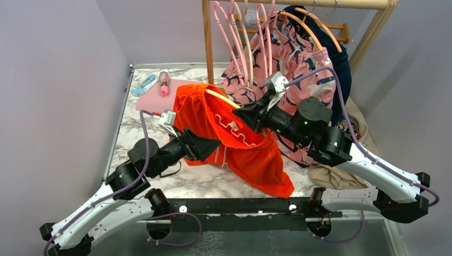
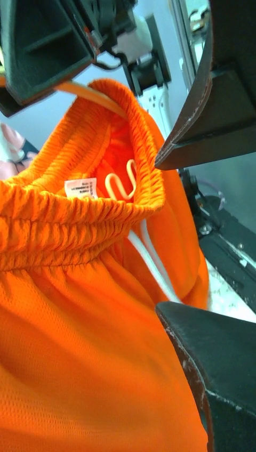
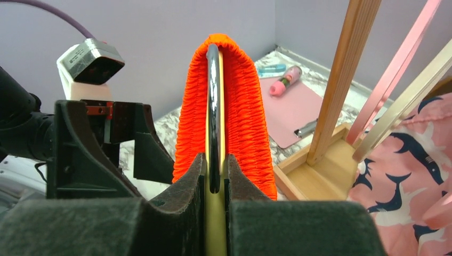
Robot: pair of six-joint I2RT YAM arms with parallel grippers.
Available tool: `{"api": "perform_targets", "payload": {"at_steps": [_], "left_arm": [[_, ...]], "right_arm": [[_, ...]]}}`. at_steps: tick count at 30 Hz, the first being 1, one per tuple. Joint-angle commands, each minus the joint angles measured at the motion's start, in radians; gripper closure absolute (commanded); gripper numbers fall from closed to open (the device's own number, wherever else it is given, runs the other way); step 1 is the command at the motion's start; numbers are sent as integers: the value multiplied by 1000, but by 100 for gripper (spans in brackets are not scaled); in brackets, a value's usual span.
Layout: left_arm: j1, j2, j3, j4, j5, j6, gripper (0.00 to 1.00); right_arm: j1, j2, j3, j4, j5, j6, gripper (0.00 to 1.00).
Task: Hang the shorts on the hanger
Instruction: Hang the shorts on the hanger.
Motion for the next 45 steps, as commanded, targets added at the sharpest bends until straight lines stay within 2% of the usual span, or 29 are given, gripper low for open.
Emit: {"api": "perform_targets", "payload": {"at_steps": [1,7,9,11,16,20,27,32,37,45], "left_arm": [[-1,-30,170,-75,4,144,1],[-2,-105,411,-94,-80,377,1],[-1,-124,465,-81,-108,444,1],[-1,-138,504,-74,-129,495,1],[-1,-143,554,-76,-152,581,1],[-1,-137,565,-78,-166,618,1],[-1,-82,577,-71,-139,699,1],[-1,-22,541,-20,-5,794,1],[-1,23,458,62,260,922,1],[-1,242,515,-26,604,1023,1]], "right_arm": [[1,-23,161,28,-67,-36,99],[2,44,556,-251,-245,-109,99],[2,62,636,-319,-287,-106,99],[1,72,655,-362,-289,-109,99],[1,114,582,-483,-181,-138,99],[0,185,590,-593,-117,-148,99],[2,200,615,-603,-148,-151,99],[2,177,554,-592,-182,-165,99],[1,118,466,-570,-264,-175,99],[1,-3,279,-544,-384,-180,99]]}}
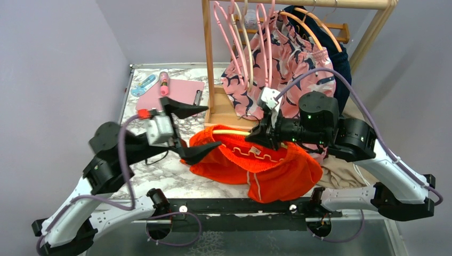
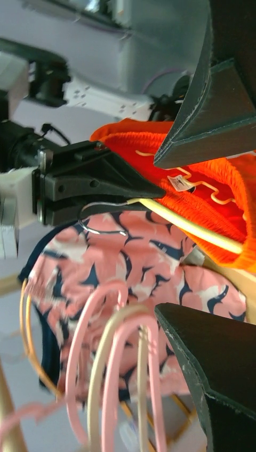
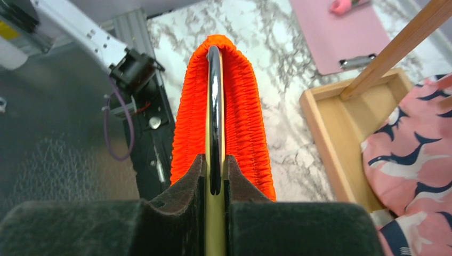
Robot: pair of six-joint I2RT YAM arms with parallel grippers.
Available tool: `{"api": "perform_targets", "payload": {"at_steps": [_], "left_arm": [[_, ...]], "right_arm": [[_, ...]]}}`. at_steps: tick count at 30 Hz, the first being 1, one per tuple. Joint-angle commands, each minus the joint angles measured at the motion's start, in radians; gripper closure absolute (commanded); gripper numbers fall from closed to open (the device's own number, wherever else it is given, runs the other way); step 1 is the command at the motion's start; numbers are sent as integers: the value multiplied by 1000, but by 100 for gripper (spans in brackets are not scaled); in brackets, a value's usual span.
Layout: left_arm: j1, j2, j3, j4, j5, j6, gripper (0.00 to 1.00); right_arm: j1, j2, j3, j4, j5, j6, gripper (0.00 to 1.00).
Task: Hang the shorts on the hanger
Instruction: Hang the shorts on the hanger.
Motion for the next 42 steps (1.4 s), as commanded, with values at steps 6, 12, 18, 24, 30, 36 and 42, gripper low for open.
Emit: {"api": "perform_targets", "payload": {"at_steps": [6,12,18,24,30,36,42], "left_arm": [[-1,186,58,-110,326,148,3],[-1,267,48,-144,372,163,12],[-1,326,55,-163,413,175,27],[-1,356,63,-186,429,195,67],[-1,332,59,-188,392,226,100],[-2,299,22,-167,359,233,100],[-1,246,-31,-97,391,200,100]], "right_arm": [[2,-126,-138,98,-130,-14,99],[2,-139,-158,119,-144,-15,99],[2,-119,-161,125,-171,-24,99],[2,-108,-157,131,-184,-31,99],[2,-111,-154,112,-193,-39,99],[1,-141,-191,124,-151,-18,69],[2,-234,-303,254,-142,31,54]]}}
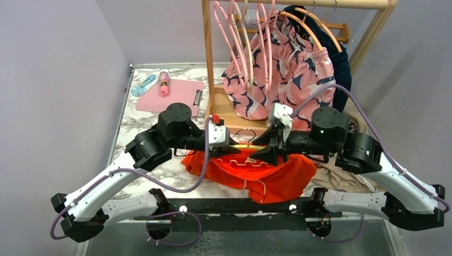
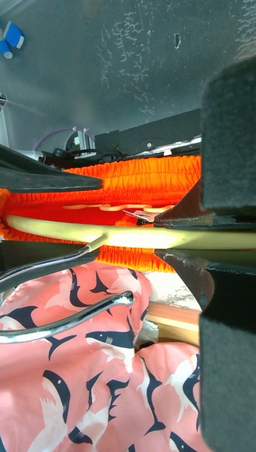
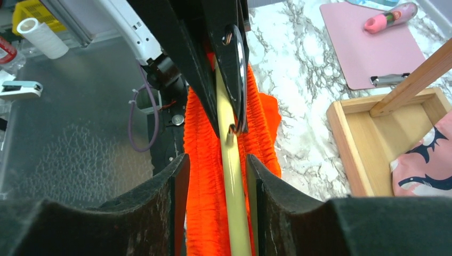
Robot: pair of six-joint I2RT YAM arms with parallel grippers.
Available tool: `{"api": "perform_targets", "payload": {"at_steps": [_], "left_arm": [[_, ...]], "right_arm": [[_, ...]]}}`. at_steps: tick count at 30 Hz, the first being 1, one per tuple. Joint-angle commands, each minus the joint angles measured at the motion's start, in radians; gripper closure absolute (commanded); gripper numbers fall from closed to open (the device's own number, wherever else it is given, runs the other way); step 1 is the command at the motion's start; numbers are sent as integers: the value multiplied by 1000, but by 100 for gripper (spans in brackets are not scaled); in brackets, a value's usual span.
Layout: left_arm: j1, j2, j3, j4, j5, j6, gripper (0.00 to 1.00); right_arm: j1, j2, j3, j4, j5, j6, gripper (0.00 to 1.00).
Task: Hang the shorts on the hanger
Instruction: Hang the shorts on the hanger.
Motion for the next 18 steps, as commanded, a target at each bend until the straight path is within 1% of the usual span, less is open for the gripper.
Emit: {"api": "perform_targets", "payload": {"at_steps": [1,5,12,14,18], "left_arm": [[3,-59,-20,124,20,-27,100],[3,-67,-26,145,60,-54,100],[3,-66,-27,156,97,-77,100],[3,-67,-32,160,98,-78,100],[3,-70,-36,164,100,-79,100]], "right_arm": [[5,-75,-73,151,-2,49,54],[5,-89,-115,219,2,70,53],[4,-46,-104,235,-25,68,56],[5,-39,-104,244,-33,73,60],[5,-24,-100,239,-51,73,75]]}}
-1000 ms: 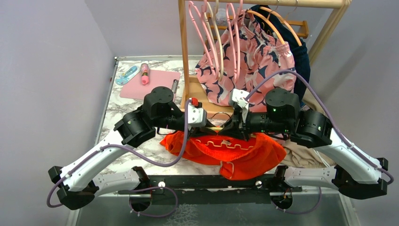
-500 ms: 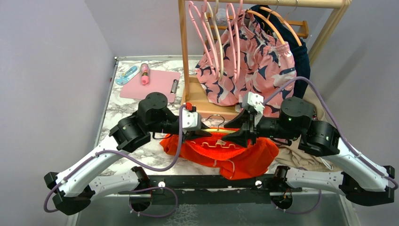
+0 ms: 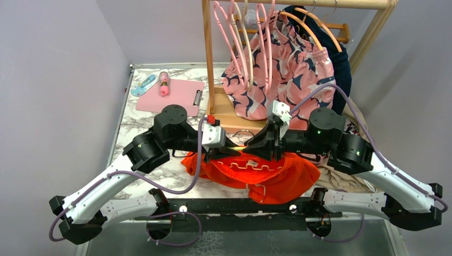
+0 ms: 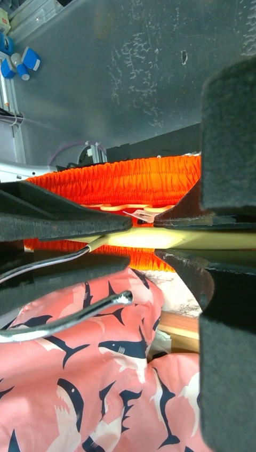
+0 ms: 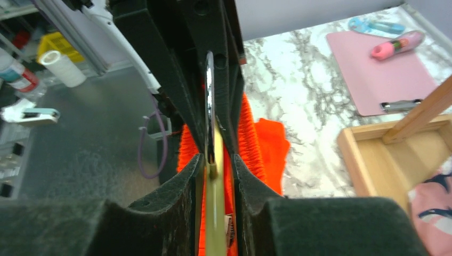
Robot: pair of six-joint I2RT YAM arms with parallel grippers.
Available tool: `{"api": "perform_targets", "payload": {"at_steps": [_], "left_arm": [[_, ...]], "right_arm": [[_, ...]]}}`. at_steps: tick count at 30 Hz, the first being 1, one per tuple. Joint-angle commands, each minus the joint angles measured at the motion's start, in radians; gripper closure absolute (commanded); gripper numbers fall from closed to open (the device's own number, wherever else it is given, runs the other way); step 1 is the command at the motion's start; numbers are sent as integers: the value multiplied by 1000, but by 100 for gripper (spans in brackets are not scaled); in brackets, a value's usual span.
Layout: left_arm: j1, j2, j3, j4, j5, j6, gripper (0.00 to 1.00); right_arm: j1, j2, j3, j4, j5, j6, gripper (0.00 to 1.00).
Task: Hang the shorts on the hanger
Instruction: Hang the shorts on the hanger.
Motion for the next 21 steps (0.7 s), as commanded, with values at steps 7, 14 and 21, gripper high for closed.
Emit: {"api": "perform_targets", "payload": {"at_steps": [7,14,21], "left_arm": [[4,-33,-3,106,38,-16,100],[3,-58,-32,118,-84,-49,14],[3,-215,-174,203,-328,-41,1]], "right_arm": [[4,-16,15,-6,-10,0,99],[5,-26,102,-176,92,2,99],[5,-59,151,-382,353,39,99]]}}
